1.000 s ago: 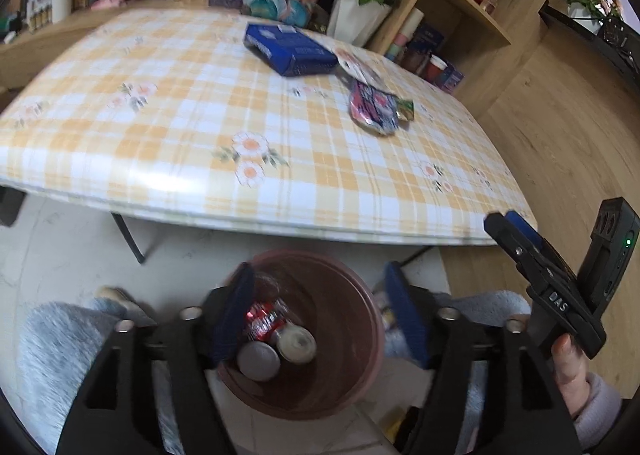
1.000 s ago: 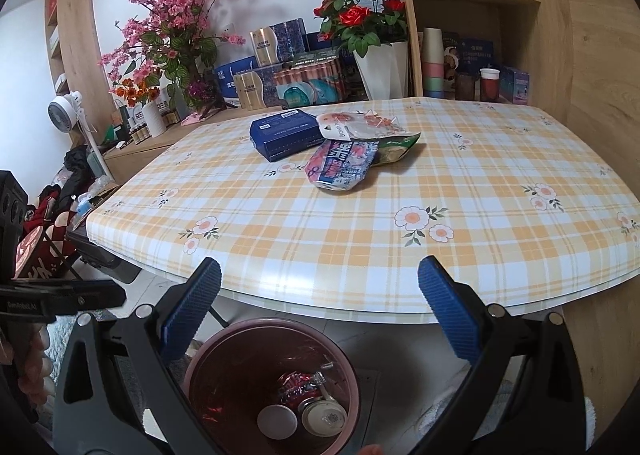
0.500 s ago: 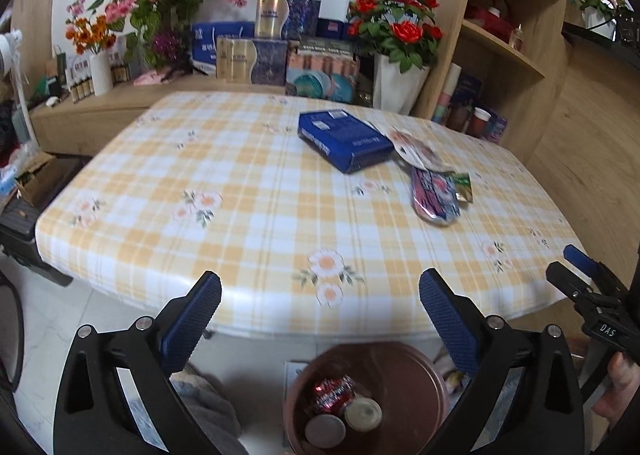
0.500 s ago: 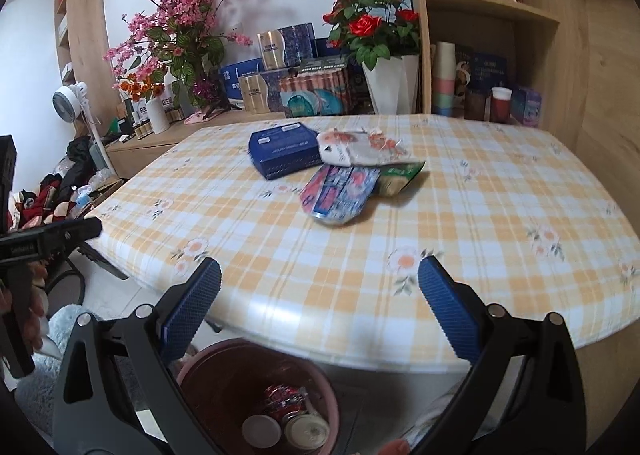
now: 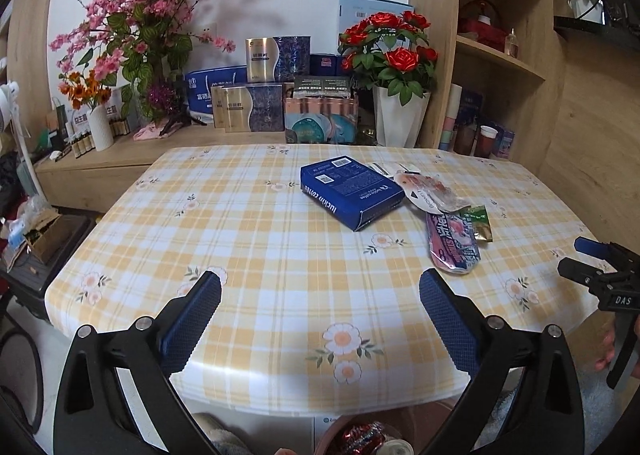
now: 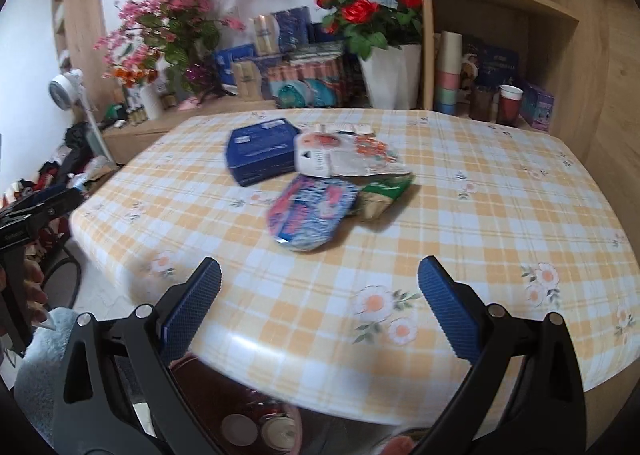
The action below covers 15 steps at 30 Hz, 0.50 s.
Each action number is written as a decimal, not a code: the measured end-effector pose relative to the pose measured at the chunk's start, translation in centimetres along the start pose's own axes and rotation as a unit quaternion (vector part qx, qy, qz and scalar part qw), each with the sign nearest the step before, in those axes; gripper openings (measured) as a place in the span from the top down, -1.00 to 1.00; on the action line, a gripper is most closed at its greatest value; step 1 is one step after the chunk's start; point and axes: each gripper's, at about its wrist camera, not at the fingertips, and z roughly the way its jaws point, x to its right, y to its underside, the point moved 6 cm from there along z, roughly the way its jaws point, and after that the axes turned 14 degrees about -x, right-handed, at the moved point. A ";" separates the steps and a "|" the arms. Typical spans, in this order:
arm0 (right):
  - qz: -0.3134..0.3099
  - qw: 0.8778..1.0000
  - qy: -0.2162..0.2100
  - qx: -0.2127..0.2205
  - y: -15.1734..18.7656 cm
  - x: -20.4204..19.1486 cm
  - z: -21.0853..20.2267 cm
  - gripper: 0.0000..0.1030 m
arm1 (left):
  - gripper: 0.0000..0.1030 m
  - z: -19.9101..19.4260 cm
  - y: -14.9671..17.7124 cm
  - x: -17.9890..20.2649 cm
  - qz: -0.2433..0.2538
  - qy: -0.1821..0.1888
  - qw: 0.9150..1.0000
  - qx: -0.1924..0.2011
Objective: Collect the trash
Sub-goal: 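Move both tools back over the remaining items on the table, then grasp the green tea packet with the right tool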
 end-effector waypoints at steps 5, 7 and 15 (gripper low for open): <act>0.043 0.999 0.003 -0.002 -2.0 3.9 2.0 -0.89 | -0.89 1.8 -1.5 0.7 0.010 -0.001 1.000 0.006; 0.054 0.998 0.010 -0.006 -3.1 5.4 3.2 -0.89 | -0.89 2.7 -2.1 1.0 0.015 -0.002 1.000 0.006; 0.071 0.996 -0.014 -0.045 -6.5 7.4 9.0 -0.48 | -0.88 6.8 -3.7 2.9 0.021 0.008 1.000 -0.015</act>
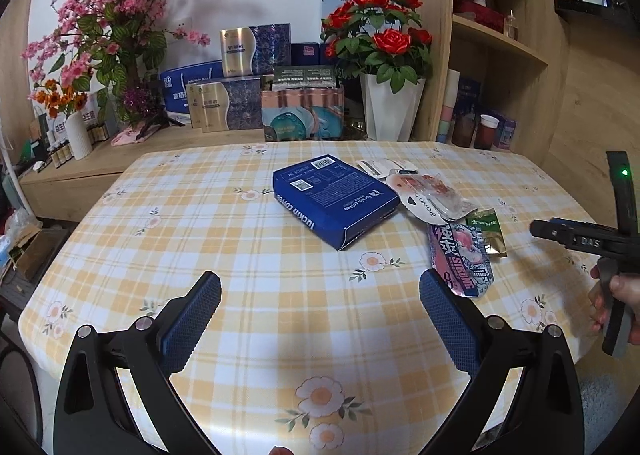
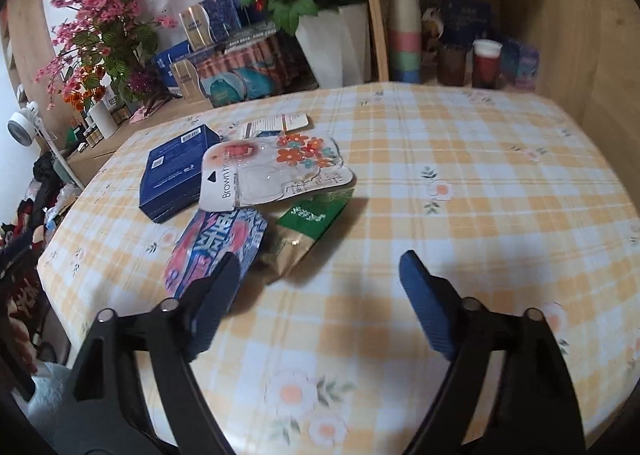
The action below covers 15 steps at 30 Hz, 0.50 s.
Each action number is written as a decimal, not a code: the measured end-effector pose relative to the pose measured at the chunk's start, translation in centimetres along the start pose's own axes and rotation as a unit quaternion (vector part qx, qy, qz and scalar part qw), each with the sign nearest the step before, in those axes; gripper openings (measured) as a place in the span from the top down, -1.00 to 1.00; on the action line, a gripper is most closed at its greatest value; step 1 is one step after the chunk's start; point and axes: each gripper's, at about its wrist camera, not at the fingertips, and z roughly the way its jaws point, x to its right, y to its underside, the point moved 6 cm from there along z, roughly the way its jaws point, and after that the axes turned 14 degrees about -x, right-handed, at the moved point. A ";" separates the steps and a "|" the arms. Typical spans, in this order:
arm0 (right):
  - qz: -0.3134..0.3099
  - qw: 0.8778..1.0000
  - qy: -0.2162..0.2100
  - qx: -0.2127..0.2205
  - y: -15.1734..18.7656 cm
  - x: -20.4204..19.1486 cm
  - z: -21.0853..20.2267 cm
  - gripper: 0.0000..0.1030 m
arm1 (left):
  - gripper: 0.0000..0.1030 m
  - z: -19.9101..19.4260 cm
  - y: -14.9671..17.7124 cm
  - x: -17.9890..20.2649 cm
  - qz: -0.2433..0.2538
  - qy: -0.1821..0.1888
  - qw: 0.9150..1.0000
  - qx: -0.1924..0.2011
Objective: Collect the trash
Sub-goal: 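Grasp the green tea packet with the right tool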
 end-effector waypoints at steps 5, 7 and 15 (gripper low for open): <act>0.033 0.998 -0.030 -0.033 -1.8 0.0 3.3 -0.18 | -0.88 2.2 -0.4 0.7 -0.009 0.011 1.000 -0.020; 0.059 0.997 -0.042 -0.040 -2.4 0.4 4.5 -0.16 | -0.88 2.7 -0.5 1.1 -0.006 0.016 1.000 -0.026; 0.074 0.993 -0.068 -0.066 -2.2 0.0 6.9 0.33 | -0.88 4.0 -0.8 3.7 0.014 0.041 0.998 -0.039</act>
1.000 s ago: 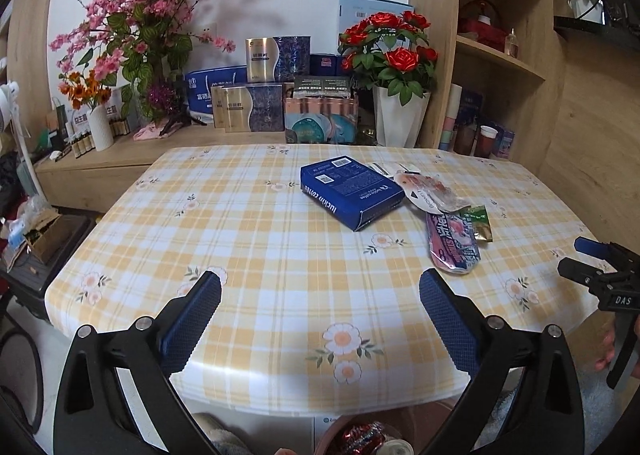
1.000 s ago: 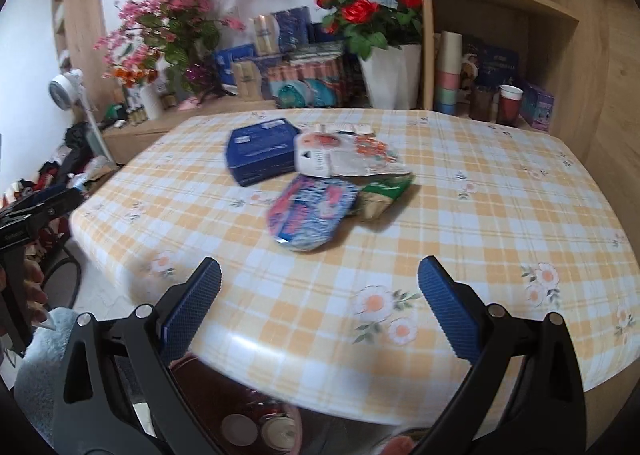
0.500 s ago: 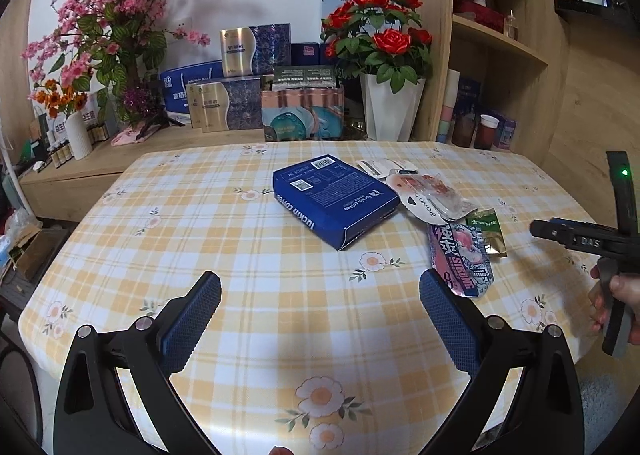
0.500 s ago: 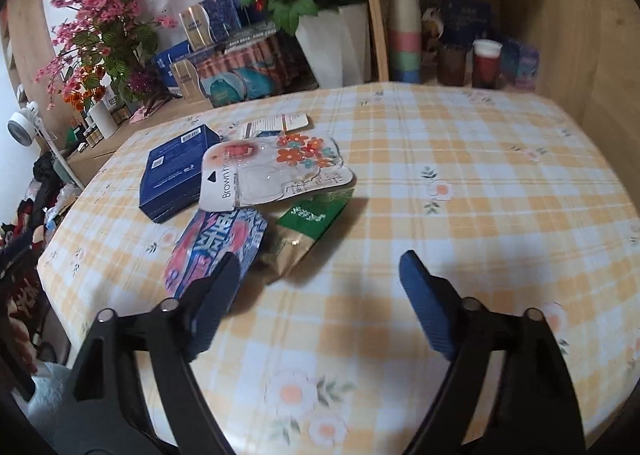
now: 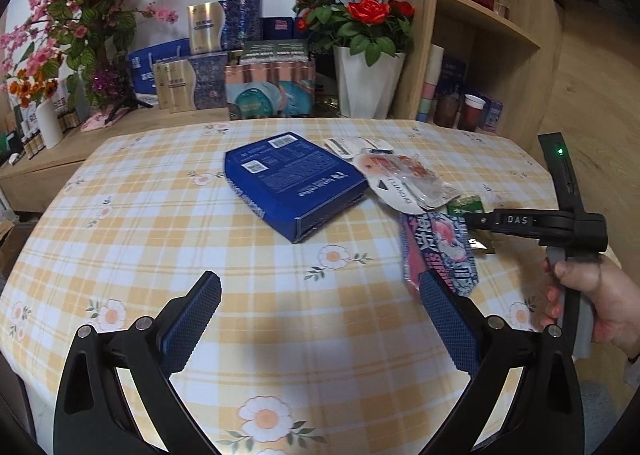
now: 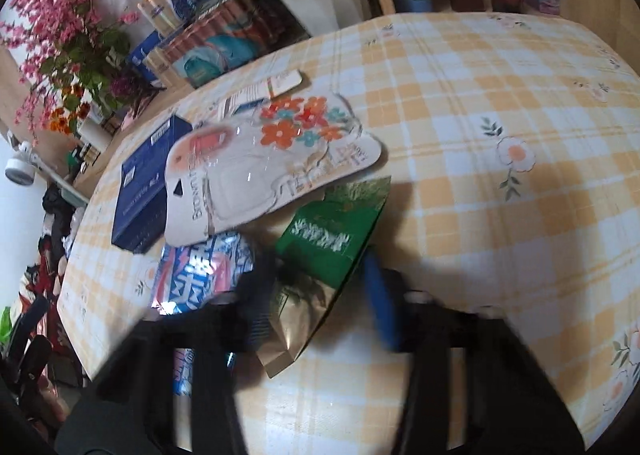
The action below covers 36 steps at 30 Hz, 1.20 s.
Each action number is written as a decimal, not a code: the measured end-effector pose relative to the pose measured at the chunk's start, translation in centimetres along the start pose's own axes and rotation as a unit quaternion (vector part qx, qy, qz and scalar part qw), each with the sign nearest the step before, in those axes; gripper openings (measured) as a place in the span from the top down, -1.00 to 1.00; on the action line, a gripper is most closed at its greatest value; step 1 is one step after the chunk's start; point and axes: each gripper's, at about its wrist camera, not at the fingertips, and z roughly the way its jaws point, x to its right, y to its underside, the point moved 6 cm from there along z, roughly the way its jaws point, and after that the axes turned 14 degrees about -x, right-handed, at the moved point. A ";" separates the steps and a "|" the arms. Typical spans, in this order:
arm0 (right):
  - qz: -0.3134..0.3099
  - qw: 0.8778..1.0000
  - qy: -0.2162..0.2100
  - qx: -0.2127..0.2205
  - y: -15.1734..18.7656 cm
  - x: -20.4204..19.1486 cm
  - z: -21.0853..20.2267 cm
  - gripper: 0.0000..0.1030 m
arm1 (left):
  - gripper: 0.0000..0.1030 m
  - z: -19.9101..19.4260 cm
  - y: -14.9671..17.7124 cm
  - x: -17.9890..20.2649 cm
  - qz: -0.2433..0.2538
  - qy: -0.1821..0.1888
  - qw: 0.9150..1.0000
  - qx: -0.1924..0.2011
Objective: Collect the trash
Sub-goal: 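Grasp the green tea packet with the right tool, then grasp the blue-pink wrapper with the left tool while the right tool holds the green packet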
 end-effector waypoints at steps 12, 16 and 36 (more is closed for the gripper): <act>-0.050 0.997 0.033 0.039 1.9 0.0 -3.9 0.70 | -0.32 4.7 -1.7 4.3 0.012 0.099 0.992 -0.073; -0.039 0.997 0.037 0.061 1.7 1.5 -5.8 0.71 | -0.23 5.6 -2.1 5.4 0.025 0.124 0.988 -0.088; -0.032 0.998 0.020 0.049 2.8 2.3 -5.6 0.72 | 0.33 13.4 -5.1 5.7 -0.094 0.272 0.942 -0.170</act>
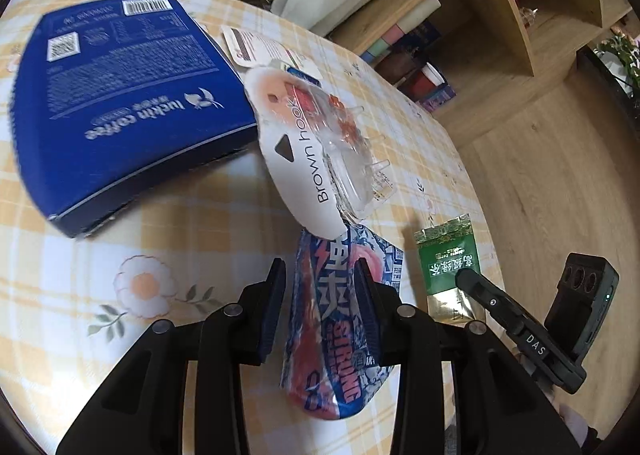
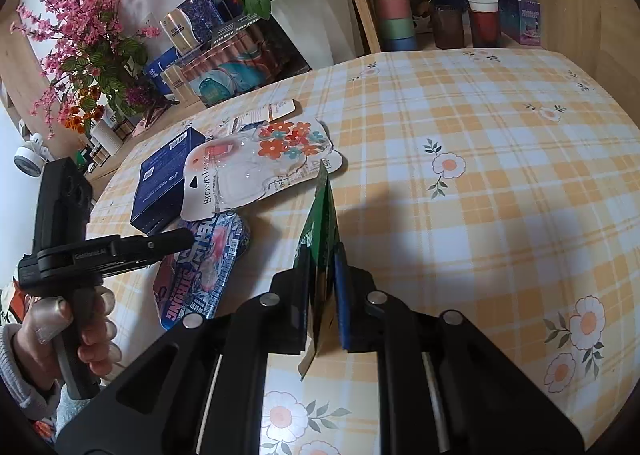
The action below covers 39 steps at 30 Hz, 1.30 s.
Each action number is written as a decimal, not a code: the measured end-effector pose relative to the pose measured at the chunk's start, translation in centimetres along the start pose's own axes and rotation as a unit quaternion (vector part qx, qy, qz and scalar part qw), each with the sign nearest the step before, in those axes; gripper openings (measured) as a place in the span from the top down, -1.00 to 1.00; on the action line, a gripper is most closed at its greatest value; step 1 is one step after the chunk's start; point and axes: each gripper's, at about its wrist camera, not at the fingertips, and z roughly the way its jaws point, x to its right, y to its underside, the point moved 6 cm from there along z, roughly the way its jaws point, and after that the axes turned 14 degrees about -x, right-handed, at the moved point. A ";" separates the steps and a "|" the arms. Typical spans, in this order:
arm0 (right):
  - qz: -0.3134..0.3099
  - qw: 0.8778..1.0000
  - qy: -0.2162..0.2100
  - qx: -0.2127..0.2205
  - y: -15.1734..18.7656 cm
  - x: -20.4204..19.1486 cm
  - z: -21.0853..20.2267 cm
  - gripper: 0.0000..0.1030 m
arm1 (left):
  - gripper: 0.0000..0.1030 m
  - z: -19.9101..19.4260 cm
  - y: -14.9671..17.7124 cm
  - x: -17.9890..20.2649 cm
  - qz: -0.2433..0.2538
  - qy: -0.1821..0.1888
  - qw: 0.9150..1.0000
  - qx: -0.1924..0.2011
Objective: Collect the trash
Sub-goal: 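Grasp the blue-pink wrapper with the left tool while the right tool holds the green packet, then drop the green packet into the bin with the right tool while the left tool holds the wrapper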
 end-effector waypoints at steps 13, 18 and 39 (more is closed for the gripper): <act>0.014 1.000 0.002 -0.002 0.5 -0.1 0.3 0.72 | 0.67 -0.8 1.7 -0.2 0.002 0.008 1.000 -0.007; 0.010 1.000 -0.001 0.003 1.0 -1.2 -0.4 0.72 | 0.74 -3.9 3.8 0.2 0.022 -0.033 0.999 0.024; -0.028 0.999 -0.008 0.037 4.1 -8.9 -6.1 0.72 | 0.76 -17.5 10.4 1.9 0.057 -0.113 0.979 0.159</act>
